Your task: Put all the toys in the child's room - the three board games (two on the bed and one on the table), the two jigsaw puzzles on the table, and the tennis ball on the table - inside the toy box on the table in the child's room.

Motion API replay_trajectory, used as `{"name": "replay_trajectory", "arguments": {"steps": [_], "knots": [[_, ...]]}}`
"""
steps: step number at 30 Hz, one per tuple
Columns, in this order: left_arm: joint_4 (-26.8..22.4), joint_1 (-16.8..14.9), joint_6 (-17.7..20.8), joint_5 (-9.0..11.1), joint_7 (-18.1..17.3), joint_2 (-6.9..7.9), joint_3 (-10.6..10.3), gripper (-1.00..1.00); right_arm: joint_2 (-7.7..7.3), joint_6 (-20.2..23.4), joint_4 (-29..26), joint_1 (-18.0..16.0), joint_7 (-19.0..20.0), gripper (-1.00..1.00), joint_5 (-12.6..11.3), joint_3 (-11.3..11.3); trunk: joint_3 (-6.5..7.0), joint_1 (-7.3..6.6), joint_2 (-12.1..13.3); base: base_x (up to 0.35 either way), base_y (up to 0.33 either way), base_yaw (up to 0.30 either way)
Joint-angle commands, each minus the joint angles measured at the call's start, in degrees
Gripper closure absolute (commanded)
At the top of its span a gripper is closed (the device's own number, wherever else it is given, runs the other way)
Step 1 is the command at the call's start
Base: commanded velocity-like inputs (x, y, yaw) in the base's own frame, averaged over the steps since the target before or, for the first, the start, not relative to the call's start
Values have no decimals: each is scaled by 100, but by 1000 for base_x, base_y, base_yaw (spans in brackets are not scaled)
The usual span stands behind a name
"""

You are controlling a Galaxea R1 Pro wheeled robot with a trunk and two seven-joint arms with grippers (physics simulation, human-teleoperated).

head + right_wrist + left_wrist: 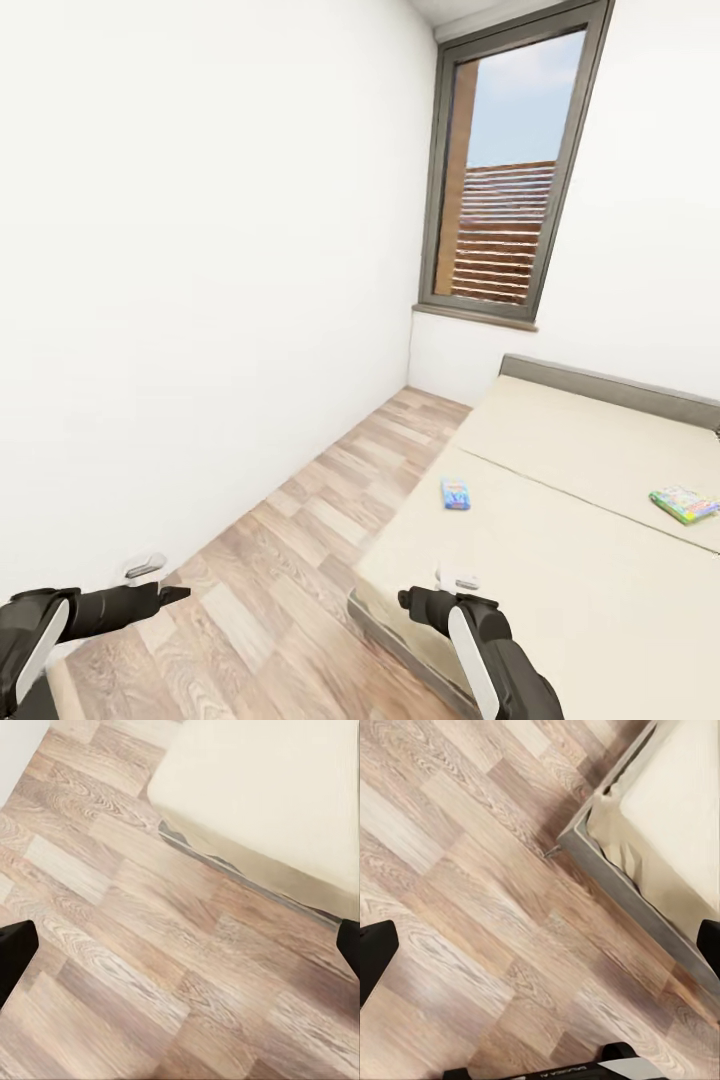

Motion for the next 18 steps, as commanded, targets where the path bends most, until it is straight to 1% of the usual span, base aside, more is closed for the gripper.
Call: {"name": "replay_trajectory", "arguments": {"steps": [1,18], "knots": [[-2,-2,43,46,6,2,5,-100,1,18,-6,-5,-56,-100,-61,9,-14,5,-10,226,223,-279],[-2,-2,38,48,6,2,6,-100,1,15,9,-10,-56,-100,-67,-5,-36,5,-10,187,239,-280]]}}
